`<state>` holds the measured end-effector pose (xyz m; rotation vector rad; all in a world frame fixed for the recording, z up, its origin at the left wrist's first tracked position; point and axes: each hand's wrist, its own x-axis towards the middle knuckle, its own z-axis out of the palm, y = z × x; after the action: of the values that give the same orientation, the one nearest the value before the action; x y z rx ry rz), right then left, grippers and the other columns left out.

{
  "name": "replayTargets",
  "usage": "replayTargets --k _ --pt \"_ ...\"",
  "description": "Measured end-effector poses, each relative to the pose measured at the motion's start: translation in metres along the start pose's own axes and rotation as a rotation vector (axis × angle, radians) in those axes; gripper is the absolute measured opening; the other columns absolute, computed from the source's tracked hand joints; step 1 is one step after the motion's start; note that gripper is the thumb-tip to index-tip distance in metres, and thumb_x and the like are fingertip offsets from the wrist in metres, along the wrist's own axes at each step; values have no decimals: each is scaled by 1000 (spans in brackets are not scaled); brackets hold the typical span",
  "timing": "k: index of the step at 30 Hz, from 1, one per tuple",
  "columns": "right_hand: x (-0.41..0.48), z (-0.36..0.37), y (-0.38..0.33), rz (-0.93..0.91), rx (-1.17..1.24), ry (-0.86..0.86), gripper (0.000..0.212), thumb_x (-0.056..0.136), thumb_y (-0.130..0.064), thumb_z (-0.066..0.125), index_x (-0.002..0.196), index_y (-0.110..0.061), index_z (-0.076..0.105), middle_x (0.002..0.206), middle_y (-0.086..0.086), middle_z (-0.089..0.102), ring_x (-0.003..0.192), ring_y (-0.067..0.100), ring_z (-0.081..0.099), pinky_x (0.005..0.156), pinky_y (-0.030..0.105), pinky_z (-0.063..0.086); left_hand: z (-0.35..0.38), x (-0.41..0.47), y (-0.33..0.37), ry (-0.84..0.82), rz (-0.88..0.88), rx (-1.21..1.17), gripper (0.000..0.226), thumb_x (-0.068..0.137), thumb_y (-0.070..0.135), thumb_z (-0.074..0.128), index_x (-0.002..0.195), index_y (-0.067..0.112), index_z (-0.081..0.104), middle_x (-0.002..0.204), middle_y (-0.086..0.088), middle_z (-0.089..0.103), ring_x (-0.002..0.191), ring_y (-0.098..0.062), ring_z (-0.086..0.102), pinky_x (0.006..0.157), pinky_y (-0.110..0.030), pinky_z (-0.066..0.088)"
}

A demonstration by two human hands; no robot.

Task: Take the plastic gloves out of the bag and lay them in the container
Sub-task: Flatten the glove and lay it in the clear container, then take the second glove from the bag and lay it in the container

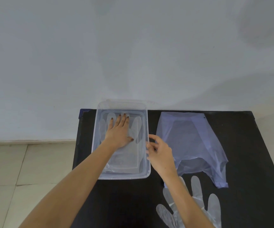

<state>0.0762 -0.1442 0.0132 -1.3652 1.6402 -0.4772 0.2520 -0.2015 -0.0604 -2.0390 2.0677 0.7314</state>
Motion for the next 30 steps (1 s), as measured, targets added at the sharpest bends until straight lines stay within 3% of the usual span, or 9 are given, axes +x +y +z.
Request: replayTargets --k 5,11,14,17,19,22,27,30 --pt "2 0 2 15 18 -7 34 96 -17 55 130 -23 56 84 -17 68 90 9 71 89 42 58 0 -5 1 66 10 -4 90 94 51 45 152 13 -12 163 -6 -12 149 -22 -12 120 -45 -7" --pt "-5 -11 -1 -12 59 5 37 94 -23 61 130 -21 57 117 0 70 101 6 66 95 34 55 -12 -49 13 161 26 -132 76 98 47 39 154 18 -4 163 -2 -8 149 -19 -9 117 -38 -9" --pt "-18 -21 0 -30 53 48 37 94 -24 61 131 -21 58 122 -1 67 109 8 62 100 33 51 -20 -85 20 221 8 -286 67 98 46 39 154 22 10 163 1 2 150 -17 -2 116 -34 -7" --pt "-37 -36 6 -41 84 95 34 95 -20 60 128 -18 60 122 -1 67 112 11 62 102 30 48 -25 -123 40 276 -17 -478 56 99 40 44 150 24 28 161 4 18 149 -16 11 118 -32 6" --pt "-54 -47 16 -60 111 140 31 94 -16 60 125 -17 62 121 0 67 111 11 62 100 29 49 -24 -149 59 311 19 -580 50 99 35 46 147 23 36 159 4 25 148 -14 16 115 -26 10" --pt "-79 -65 38 -55 131 170 29 93 -15 62 122 -19 63 120 -1 68 108 8 62 90 16 47 -16 -179 87 338 73 -670 44 99 30 48 142 21 45 156 2 34 146 -10 21 110 -17 12" --pt "-115 -105 88 43 179 144 29 92 -17 64 120 -26 64 117 -4 68 107 12 64 101 39 51 8 -218 142 348 46 -809 35 98 20 51 133 19 54 144 4 49 135 -11 42 103 -14 23" --pt "-133 -135 121 66 157 139 30 92 -16 64 120 -26 64 114 -6 69 107 9 64 100 35 50 31 -232 170 314 -88 -928 31 98 19 51 128 19 58 122 7 62 110 -5 56 88 -4 37"
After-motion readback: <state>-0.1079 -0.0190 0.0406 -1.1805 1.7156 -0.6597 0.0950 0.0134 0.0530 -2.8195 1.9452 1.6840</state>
